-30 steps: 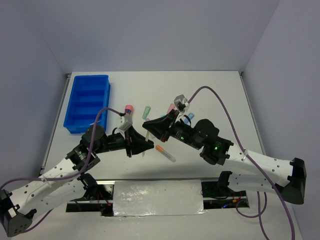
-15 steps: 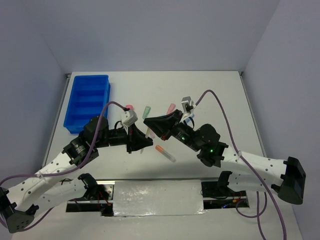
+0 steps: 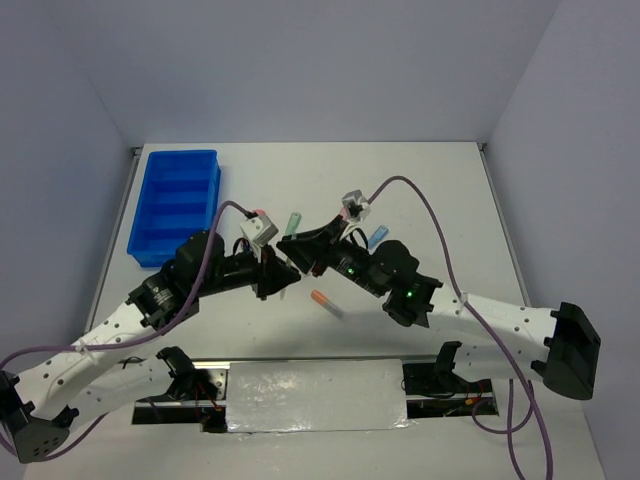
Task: Sort the stationery into containers
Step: Close the pen cap on the pen, then place the pen in the storage box.
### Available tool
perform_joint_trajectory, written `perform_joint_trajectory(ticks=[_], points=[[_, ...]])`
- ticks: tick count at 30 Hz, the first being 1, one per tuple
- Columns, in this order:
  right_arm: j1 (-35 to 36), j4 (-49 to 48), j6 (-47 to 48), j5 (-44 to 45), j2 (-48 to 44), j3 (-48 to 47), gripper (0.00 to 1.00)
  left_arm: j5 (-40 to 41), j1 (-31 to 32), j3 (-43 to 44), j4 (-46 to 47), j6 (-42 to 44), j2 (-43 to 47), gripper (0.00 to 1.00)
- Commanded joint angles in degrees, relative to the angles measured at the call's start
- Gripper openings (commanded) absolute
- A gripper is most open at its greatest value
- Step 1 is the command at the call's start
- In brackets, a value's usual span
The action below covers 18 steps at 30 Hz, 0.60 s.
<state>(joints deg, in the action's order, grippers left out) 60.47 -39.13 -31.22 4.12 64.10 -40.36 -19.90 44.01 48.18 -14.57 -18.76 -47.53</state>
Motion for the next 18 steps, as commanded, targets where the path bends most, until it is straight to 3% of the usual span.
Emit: perform_joint_trajectory(ticks=[1, 3, 5, 6, 11, 14, 15, 17, 18], points=[[1.5, 27.4, 4.0, -2.5, -1.8, -5.9, 0.41, 13.4, 0.6, -2.1, 22.3, -5.4, 1.3, 0.00], [-0.8, 31.5, 5.2, 2.4, -4.1, -12.3, 0.63, 19.9, 0.6, -5.2, 22.0, -8.7, 2.2, 0.00], [-3.5, 36.1, 5.6, 3.9, -7.0, -17.6, 0.68, 25.1, 0.6, -5.7, 20.0, -10.2, 2.6, 0.00], [-6.3, 37.5, 5.5, 4.7, -8.0, -19.0, 0.70, 31.3, 0.6, -5.2, 18.8, -12.1, 2.7, 0.00], [-9.1, 43.4, 6.3, 9.9, -16.4, -20.0, 0.73, 55.6, -3.0, 0.4, 1.4, -22.9, 1.4, 0.00], [-9.1, 43.5, 5.4, 10.3, -21.5, -14.9, 0.73, 60.4, -13.4, 5.9, -10.8, -33.1, -2.2, 0.05], [-9.1, 43.7, 4.6, 10.2, -22.5, -13.7, 0.73, 59.5, -21.2, 8.3, -13.4, -38.0, -4.5, 0.08], [-9.1, 44.5, 3.7, 9.8, -24.7, -10.4, 0.73, 53.7, -29.0, 9.3, -17.6, -41.9, -6.6, 0.11], [-9.1, 44.7, 3.0, 9.4, -25.4, -9.5, 0.73, 51.4, -36.2, 9.6, -18.1, -45.4, -8.6, 0.10]])
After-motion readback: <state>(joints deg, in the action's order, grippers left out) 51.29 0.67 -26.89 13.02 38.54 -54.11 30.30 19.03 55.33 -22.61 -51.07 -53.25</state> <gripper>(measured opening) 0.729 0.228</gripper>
